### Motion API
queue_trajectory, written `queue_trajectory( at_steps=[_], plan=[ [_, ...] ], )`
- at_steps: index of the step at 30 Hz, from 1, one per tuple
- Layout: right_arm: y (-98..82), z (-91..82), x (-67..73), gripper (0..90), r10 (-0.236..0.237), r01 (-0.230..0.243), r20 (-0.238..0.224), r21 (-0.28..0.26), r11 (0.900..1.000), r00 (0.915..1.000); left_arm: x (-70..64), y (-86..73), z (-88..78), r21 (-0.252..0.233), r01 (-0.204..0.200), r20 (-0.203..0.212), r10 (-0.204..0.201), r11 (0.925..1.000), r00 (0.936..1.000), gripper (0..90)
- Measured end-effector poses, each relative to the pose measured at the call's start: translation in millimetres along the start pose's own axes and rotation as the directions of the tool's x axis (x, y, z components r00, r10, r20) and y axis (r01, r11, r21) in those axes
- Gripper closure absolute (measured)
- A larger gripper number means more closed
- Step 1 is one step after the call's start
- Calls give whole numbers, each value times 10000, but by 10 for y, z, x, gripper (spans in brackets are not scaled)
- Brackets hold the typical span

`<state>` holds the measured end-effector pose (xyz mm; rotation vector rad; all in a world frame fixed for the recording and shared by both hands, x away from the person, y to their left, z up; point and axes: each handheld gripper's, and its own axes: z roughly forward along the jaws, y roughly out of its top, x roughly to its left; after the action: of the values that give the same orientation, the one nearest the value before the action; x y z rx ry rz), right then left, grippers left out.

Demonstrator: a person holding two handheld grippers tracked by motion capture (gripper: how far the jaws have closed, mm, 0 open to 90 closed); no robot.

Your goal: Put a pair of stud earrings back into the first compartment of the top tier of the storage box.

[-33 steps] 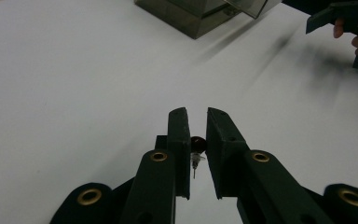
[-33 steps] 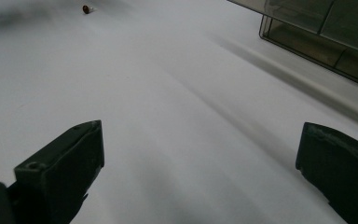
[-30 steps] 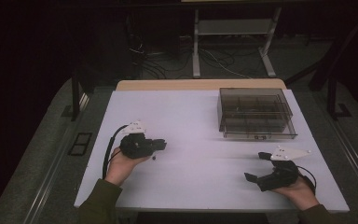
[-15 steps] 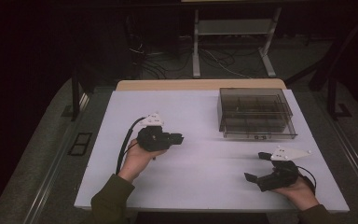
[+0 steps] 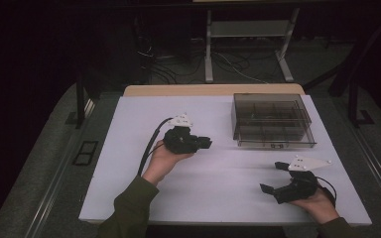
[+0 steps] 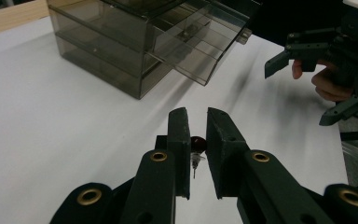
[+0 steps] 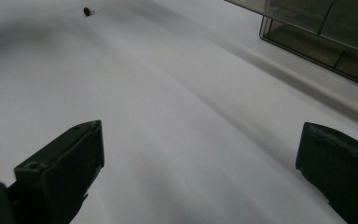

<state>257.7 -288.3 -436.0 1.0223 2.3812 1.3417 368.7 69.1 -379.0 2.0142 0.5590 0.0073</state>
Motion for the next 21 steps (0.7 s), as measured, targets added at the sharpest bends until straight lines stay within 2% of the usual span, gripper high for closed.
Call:
queue_trajectory(
  at_steps=[15,21],
  plan=[
    [2,-2,-4,5,27,-27,-8,39,10000,10000,-19,333,311,134,-541,503,534,9984,9973,788],
    [3,-2,-5,5,37,-37,-13,39,10000,10000,-41,484,465,29,-718,681,714,9974,9951,788]
  ],
)
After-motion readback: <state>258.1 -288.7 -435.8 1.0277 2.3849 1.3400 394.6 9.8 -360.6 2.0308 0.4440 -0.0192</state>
